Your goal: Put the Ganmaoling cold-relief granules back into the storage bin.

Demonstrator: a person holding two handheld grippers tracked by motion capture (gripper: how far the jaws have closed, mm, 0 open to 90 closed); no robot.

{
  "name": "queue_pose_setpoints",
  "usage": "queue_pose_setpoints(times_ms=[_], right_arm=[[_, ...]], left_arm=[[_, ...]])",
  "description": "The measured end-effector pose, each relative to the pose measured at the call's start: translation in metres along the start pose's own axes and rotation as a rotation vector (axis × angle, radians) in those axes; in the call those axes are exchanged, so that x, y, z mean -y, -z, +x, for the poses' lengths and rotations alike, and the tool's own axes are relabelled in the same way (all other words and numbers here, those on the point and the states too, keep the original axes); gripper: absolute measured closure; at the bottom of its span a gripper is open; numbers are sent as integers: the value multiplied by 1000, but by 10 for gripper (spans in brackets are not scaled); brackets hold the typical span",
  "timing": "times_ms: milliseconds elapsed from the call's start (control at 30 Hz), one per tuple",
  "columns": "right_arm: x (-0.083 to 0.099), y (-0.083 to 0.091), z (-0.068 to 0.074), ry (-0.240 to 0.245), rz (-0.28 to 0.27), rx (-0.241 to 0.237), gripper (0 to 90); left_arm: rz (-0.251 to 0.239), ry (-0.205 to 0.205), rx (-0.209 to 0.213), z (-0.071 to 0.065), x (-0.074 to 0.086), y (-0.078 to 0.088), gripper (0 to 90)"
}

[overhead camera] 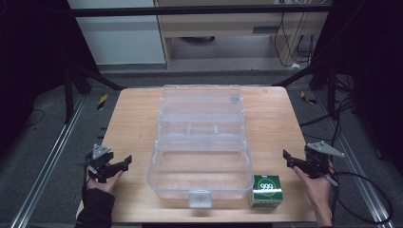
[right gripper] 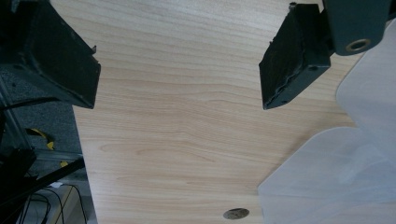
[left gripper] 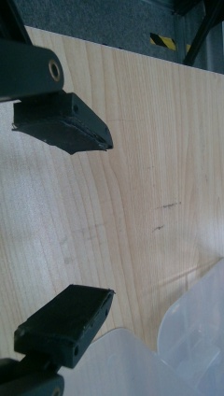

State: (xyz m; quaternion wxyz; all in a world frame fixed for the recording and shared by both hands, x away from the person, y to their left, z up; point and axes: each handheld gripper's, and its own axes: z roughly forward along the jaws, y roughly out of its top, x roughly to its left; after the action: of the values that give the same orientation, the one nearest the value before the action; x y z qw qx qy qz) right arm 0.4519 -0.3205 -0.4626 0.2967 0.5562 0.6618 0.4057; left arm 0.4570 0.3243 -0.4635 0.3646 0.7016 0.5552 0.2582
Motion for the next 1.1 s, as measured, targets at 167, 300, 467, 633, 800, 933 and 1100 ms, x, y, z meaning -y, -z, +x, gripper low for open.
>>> queue_pose_setpoints(times_ms=[167, 300, 467, 633, 800, 933, 1100], right_arm=[[-4, 10, -3, -10, -27, -6, 135], [-9, 17, -2, 1, -40, -15, 134], [-18, 23, 4, 35, -49, -39, 129], [-31, 30, 14, 95, -44, -79, 118], [-46, 39, 25, 163, -24, -134, 107], [-58, 45, 39, 256, 13, -174, 93], [-70, 51, 55, 329, 53, -235, 78]], left_arm=[[3, -21, -6, -4, 0, 1, 238], [14, -31, -4, -5, 0, 0, 243], [26, -29, 2, -4, 2, -2, 243], [30, -34, 2, -5, 3, -3, 240], [41, -38, 3, -6, 4, -5, 240], [48, -43, 4, -6, 4, -7, 239], [51, -45, 4, -6, 4, -7, 239]])
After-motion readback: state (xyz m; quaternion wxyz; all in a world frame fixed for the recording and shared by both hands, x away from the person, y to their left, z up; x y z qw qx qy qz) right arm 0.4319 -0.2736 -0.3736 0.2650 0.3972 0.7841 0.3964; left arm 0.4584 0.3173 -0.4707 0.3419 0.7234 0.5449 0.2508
